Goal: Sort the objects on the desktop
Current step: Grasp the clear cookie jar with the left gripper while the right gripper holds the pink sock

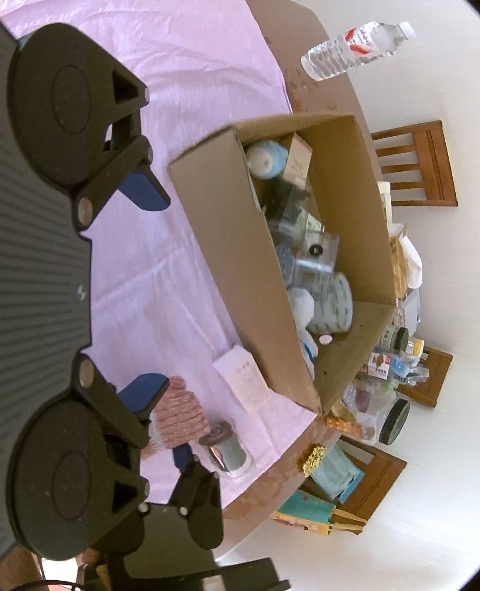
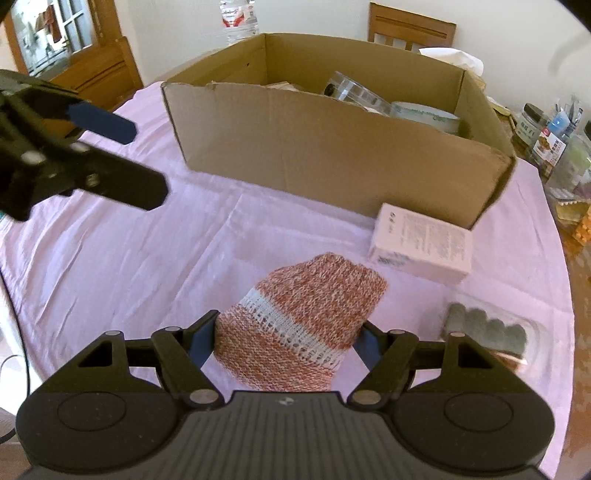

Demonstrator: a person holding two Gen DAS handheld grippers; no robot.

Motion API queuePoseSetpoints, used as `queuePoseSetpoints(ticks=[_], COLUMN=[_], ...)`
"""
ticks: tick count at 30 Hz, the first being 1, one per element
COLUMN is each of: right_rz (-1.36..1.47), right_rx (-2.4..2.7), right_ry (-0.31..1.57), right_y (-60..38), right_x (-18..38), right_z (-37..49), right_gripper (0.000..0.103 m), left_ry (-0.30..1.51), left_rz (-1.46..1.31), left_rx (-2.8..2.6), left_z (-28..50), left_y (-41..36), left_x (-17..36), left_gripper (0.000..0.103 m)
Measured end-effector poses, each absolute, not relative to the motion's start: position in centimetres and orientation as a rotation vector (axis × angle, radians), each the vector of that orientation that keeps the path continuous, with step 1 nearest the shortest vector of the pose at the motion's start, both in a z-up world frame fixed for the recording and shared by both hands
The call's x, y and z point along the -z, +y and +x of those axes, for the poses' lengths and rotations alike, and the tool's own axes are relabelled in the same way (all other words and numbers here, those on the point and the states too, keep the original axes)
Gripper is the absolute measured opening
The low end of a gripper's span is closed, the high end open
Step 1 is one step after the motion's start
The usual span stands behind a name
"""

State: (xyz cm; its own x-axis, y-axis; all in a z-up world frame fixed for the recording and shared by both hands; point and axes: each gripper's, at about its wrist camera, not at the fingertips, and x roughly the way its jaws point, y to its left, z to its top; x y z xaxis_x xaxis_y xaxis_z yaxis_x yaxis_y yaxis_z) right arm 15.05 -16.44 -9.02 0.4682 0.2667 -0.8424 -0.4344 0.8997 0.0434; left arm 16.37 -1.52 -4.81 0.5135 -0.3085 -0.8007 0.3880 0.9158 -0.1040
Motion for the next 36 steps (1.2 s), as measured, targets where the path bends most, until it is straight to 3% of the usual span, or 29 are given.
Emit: queuePoseSetpoints(ticks=[36], right_rz=[-0.124], right_rx=[-0.299], right_ry=[0.989], right_y=[-34.1], right_x=[8.8], right_z=[10.9], right_gripper=[0.079], left_ry=[1.035], left_rz=[-0.028], left_rx=[0.410], left_z=[17.6], left_y=[-20.4], left_x=[8.0], left_gripper=[0.095])
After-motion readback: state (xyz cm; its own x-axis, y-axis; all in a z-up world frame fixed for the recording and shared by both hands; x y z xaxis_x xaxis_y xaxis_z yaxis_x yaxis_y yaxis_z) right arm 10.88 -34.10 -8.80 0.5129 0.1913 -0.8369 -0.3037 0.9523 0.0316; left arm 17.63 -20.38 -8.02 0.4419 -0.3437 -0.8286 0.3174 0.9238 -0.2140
